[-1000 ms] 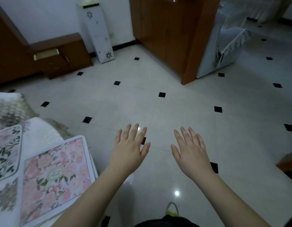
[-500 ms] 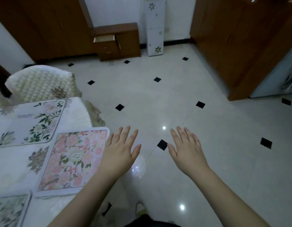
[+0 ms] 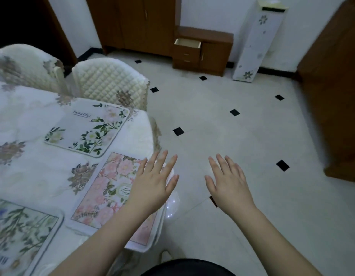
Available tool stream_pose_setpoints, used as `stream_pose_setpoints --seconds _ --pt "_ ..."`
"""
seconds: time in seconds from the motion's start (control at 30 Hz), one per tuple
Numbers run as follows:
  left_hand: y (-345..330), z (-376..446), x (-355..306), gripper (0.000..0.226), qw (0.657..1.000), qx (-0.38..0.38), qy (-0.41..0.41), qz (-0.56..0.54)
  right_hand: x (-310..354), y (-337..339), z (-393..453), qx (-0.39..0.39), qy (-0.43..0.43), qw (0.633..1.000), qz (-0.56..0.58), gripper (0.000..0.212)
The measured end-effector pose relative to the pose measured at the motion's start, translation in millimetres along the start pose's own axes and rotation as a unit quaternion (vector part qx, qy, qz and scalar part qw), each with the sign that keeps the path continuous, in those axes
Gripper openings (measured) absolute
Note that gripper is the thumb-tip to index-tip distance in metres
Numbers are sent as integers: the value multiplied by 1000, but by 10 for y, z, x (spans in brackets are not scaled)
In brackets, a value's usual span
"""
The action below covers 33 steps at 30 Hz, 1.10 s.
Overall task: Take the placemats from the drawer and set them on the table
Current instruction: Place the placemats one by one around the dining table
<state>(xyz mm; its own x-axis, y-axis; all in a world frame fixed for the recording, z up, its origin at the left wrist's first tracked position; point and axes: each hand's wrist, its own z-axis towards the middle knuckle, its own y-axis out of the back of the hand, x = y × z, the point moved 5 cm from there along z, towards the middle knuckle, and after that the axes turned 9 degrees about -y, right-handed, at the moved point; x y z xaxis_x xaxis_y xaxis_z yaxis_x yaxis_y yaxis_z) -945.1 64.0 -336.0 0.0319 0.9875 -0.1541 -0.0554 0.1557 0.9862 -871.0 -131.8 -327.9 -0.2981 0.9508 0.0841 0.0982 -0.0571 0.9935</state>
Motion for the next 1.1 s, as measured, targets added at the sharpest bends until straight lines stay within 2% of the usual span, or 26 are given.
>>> stream_pose_setpoints --seconds 0.17,0.47,0.67,0.87,1.1 --pt "-8 -94 455 64 999 -5 51 17 524 -65 328 16 63 998 -14 66" --pt "-117 -397 1020 60 978 -15 207 36 1474 -251 834 33 235 971 -25 60" --pt "-219 -528 1182 60 946 4 321 53 1868 -409 1145 79 357 931 -22 69" --pt "-305 -464 988 60 909 16 412 59 2044 -581 1427 94 451 888 -17 57" --pt "-436 -527 791 61 860 33 507 48 2149 -829 1421 146 537 829 -56 66"
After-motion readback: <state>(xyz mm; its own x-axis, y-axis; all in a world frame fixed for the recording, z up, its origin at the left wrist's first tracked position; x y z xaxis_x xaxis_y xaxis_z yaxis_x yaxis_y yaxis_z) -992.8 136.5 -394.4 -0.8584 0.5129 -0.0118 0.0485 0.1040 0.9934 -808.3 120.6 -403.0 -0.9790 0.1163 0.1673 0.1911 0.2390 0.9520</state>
